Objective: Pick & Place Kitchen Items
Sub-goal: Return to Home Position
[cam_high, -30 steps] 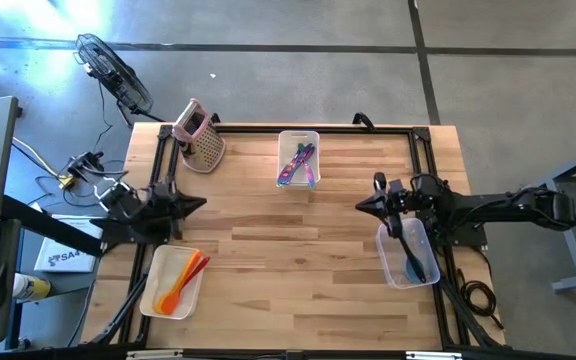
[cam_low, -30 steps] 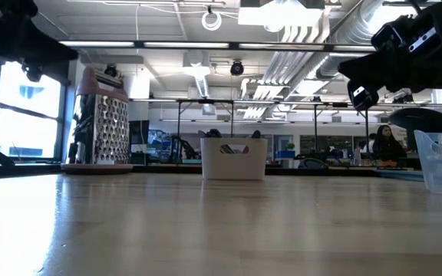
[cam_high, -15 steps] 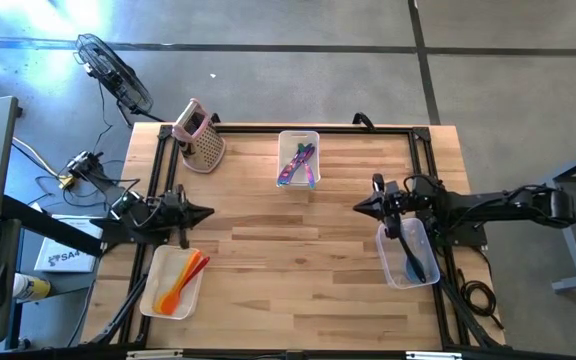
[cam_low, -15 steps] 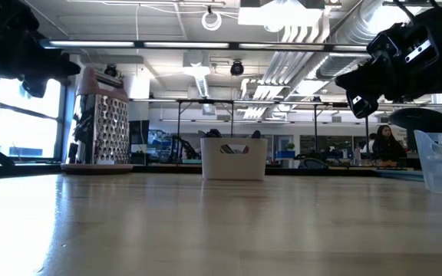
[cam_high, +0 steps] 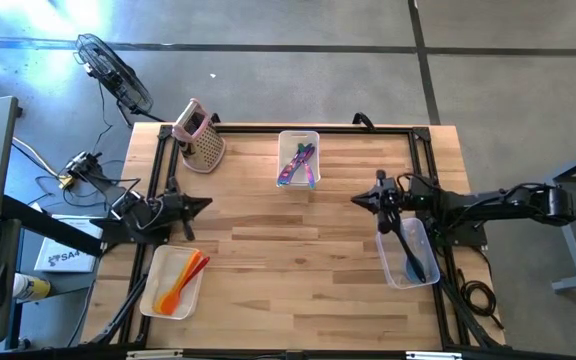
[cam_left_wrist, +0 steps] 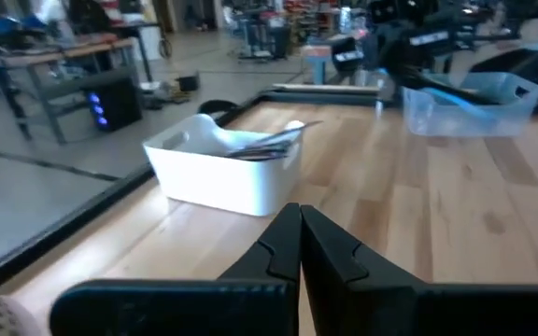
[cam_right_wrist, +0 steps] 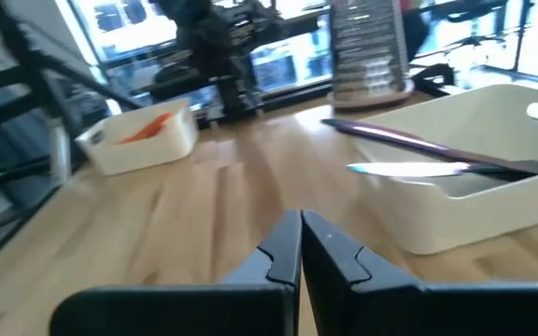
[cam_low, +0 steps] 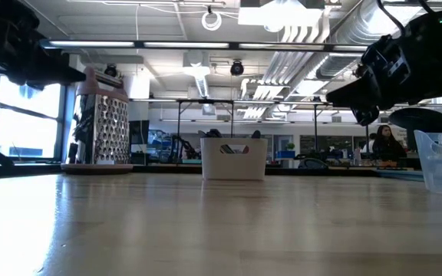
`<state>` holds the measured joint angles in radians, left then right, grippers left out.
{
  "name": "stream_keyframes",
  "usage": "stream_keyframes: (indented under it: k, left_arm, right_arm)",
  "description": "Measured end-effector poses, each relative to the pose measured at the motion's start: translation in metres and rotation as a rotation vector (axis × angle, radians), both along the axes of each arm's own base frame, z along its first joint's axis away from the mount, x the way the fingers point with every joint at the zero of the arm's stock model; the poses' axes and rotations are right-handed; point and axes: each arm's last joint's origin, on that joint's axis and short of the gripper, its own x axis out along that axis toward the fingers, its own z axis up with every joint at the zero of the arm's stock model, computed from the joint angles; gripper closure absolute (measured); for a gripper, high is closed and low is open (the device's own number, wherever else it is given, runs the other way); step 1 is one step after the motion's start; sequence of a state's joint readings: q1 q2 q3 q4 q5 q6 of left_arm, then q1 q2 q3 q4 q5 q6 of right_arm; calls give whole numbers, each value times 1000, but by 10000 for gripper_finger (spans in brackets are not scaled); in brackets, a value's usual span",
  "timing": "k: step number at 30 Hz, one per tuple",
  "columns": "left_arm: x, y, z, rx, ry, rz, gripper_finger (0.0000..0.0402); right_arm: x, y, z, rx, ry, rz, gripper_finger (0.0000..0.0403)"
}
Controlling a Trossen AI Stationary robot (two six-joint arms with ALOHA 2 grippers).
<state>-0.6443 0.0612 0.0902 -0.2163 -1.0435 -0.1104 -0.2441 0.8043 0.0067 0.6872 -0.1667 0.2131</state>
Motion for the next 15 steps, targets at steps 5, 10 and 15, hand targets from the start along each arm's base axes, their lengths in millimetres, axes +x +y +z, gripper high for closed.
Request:
stream_keyframes:
  k: [5, 10, 15]
  left_arm:
    - [6, 3, -1, -32, 24, -122, 401]
    - [9, 12, -1, 1, 50, -96, 401]
    - [12, 19, 0, 38, 55, -131, 401]
  right_arm:
    - [0, -2, 0, -8, 3, -75, 398]
    - [0, -3, 0, -10, 3, -97, 398]
    - [0, -3, 0, -10, 3, -97, 398]
